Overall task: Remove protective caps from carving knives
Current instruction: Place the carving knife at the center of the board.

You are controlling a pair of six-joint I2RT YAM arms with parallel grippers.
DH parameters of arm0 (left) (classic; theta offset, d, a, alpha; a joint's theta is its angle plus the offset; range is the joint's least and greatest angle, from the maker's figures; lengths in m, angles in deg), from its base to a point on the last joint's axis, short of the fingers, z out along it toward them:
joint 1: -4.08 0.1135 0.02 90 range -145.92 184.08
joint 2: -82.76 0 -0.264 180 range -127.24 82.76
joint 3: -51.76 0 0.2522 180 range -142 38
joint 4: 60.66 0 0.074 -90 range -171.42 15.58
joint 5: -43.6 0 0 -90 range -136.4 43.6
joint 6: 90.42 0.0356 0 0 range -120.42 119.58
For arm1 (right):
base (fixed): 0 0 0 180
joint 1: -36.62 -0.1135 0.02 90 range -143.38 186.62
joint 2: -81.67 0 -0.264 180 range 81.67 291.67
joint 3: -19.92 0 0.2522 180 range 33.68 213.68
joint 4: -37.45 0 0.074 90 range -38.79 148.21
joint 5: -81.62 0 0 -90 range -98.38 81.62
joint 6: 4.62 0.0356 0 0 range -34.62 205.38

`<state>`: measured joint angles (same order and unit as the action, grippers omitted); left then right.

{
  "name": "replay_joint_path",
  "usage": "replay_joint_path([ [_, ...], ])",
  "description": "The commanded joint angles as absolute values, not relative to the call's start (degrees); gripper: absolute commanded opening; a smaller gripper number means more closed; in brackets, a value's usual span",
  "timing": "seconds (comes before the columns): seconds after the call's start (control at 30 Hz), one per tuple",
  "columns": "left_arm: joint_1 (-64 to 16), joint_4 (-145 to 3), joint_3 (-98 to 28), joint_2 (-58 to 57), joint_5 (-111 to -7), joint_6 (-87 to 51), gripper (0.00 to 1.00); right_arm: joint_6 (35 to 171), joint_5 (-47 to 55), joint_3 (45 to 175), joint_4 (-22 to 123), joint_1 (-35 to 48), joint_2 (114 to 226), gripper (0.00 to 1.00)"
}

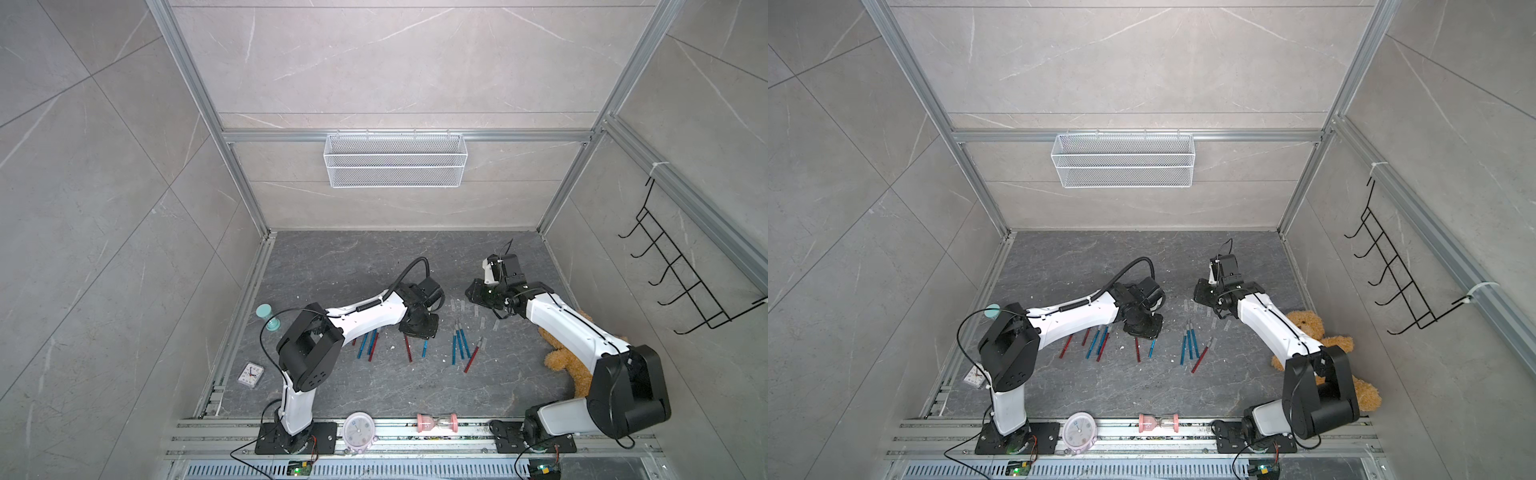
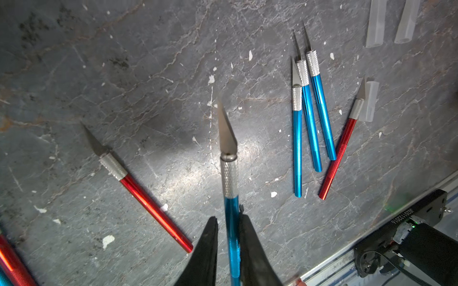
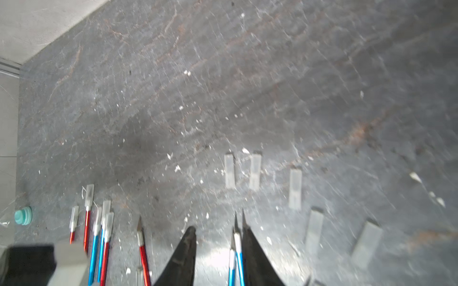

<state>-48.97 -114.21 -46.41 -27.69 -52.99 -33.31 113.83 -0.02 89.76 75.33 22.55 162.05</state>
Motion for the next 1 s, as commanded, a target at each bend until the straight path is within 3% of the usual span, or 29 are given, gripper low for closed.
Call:
replay_joint_path([
  [0.0,-49.4,-117.9,-49.3,-28.7,-51.2,-32.4,0.22,112.5,0.7,86.5,78.9,23.5,158.0,0.33],
  [0.3,-49.5,-119.1,-50.5,-29.5,-50.6,-32.8,0.40,113.3,3.1,80.6,78.8,24.2,152.2,0.34],
  [0.43,-49.5,-119.5,-50.6,-29.6,-50.1,-33.2,0.56,113.2,4.9,79.4,78.2,24.2,151.0,0.34],
  [0.5,-49.5,-119.9,-50.8,-29.6,-50.0,-33.4,0.69,113.2,6.0,79.1,78.0,24.2,150.9,0.34],
  [0.63,-49.5,-121.1,-51.6,-29.9,-48.9,-33.8,0.82,113.3,6.6,78.6,77.8,24.2,150.3,0.34],
  [0.77,-49.5,-123.3,-52.7,-30.5,-46.6,-34.4,0.90,113.7,7.3,78.4,77.6,24.3,149.3,0.36],
  [0.97,-49.5,-124.3,-53.4,-30.6,-45.7,-34.9,0.91,113.4,7.5,78.7,78.2,24.6,148.4,0.38],
])
